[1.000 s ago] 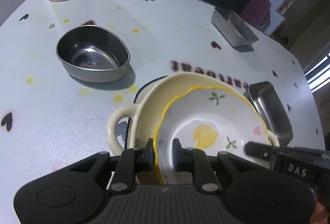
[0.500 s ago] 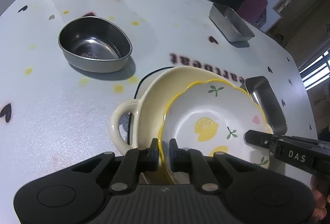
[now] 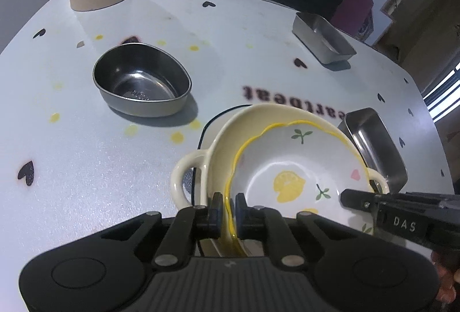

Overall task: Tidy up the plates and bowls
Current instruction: 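Lower the lemon-print bowl into the cream bowl with both grippers, then open both grippers to release the lemon-print bowl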

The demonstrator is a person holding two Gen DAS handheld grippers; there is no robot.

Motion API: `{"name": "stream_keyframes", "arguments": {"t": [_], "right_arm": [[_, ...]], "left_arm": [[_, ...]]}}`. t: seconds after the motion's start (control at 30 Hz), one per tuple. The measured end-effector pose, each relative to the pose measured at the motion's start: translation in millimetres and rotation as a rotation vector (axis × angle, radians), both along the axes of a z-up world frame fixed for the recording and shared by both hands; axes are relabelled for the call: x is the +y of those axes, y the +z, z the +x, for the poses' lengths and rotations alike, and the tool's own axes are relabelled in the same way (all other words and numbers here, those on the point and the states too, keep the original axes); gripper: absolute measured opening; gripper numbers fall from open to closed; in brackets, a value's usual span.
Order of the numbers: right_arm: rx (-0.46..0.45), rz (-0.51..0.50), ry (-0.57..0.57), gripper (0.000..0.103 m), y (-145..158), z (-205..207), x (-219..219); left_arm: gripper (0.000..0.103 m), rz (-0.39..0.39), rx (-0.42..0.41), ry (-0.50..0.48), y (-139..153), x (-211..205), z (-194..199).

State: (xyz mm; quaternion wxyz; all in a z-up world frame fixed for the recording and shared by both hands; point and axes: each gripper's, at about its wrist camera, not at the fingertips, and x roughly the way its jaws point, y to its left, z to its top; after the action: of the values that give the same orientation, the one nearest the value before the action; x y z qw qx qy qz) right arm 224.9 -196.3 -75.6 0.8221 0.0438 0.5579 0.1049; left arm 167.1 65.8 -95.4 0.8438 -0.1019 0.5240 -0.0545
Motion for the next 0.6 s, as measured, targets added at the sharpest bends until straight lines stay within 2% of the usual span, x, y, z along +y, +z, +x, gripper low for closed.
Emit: {"name": "stream_keyframes", "arguments": {"t": [0.6], "right_arm": [[0.033, 0.093, -0.070, 0.011, -15, 11, -9]], "left_arm": [[0.009, -0.021, -0.015, 0.014, 3, 5, -1]]}}
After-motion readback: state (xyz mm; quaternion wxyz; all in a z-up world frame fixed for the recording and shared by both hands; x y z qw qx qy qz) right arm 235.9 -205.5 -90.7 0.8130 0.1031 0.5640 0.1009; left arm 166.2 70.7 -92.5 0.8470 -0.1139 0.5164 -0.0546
